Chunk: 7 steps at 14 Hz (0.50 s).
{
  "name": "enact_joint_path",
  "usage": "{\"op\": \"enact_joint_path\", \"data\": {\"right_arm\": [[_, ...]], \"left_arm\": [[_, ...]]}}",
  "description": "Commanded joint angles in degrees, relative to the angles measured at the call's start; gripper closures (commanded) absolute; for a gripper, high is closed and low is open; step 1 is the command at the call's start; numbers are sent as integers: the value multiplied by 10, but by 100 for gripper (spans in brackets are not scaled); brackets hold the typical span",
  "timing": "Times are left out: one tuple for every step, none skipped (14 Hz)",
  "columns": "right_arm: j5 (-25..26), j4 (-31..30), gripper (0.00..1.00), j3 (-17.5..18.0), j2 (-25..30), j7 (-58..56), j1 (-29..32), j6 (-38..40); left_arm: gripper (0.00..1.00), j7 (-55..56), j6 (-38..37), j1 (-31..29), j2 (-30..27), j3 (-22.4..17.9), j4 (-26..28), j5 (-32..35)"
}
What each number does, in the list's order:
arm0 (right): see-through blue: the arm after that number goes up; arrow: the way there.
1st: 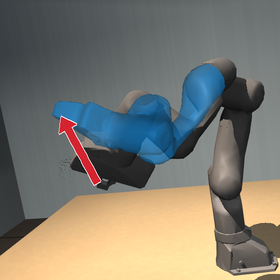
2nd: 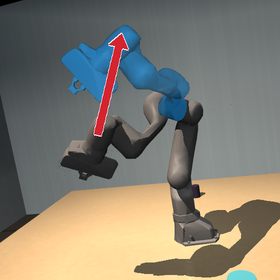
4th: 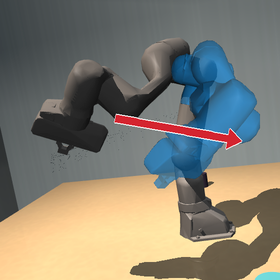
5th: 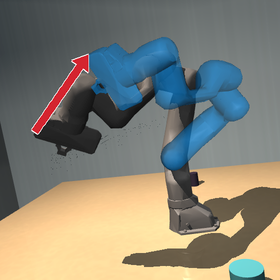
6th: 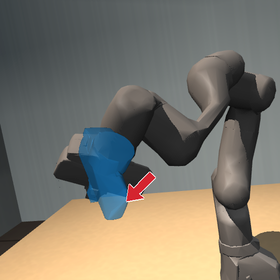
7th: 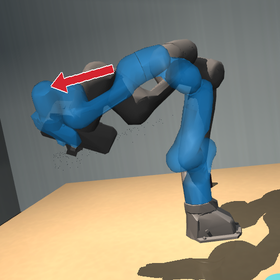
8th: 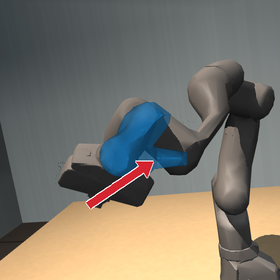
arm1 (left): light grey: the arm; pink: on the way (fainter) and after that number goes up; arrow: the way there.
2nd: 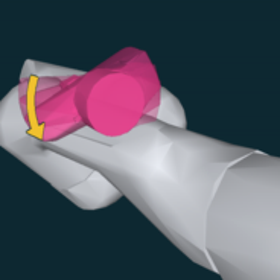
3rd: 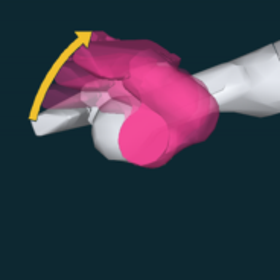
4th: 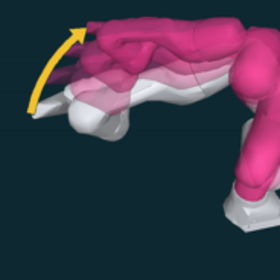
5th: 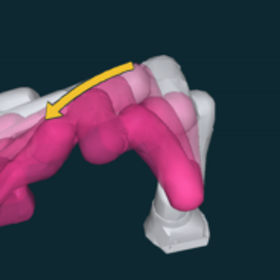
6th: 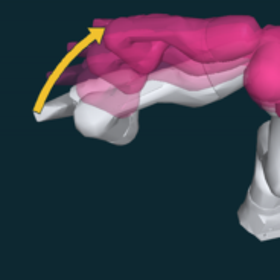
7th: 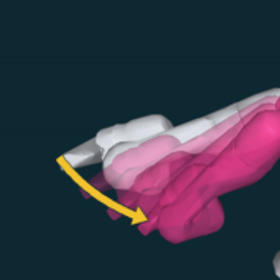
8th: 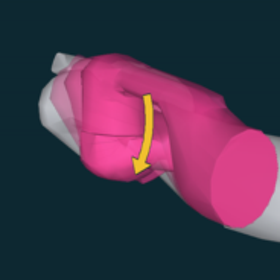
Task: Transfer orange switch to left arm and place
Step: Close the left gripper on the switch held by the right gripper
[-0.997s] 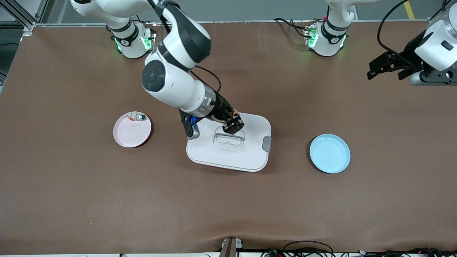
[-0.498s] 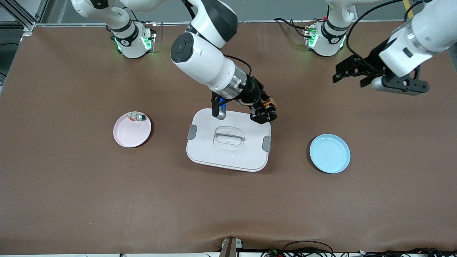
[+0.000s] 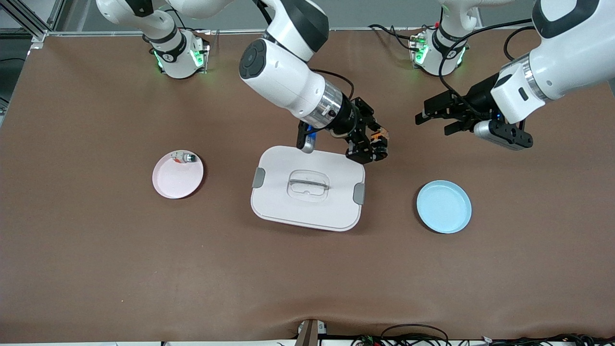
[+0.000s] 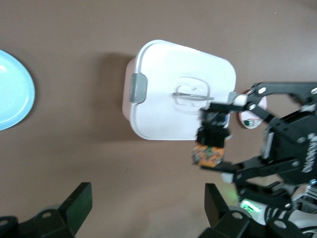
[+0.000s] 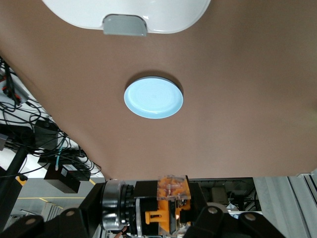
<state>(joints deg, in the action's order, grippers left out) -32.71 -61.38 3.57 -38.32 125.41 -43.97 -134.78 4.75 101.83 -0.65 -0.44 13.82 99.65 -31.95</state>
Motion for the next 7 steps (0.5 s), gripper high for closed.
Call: {"op": "enact_joint_path", "data": {"right_arm": [[-14,30,100,16,-18,11,6,-3],[-19,33,100,17,-18,14,6,-2],[-34,33,100,17,-18,14,6,-2],[-43,35,100,17,-18,14,6,-3],[-45,35,100,17,-18,14,6,-4],[-45,35,100,17,-18,14,6,-7],[-45,35,100,17,-18,14,6,-10]], "left_arm": [[0,-20,17,1,9,7,4,-19],[0,-40,18,1,14,7,4,-19],[1,-65,19,1,21,7,4,-21],[2,-76,22,2,25,8,3,-25],[2,-76,29,9,25,9,3,-28],[2,-76,30,12,25,9,3,-29],[2,-76,32,13,25,9,3,-30]]}}
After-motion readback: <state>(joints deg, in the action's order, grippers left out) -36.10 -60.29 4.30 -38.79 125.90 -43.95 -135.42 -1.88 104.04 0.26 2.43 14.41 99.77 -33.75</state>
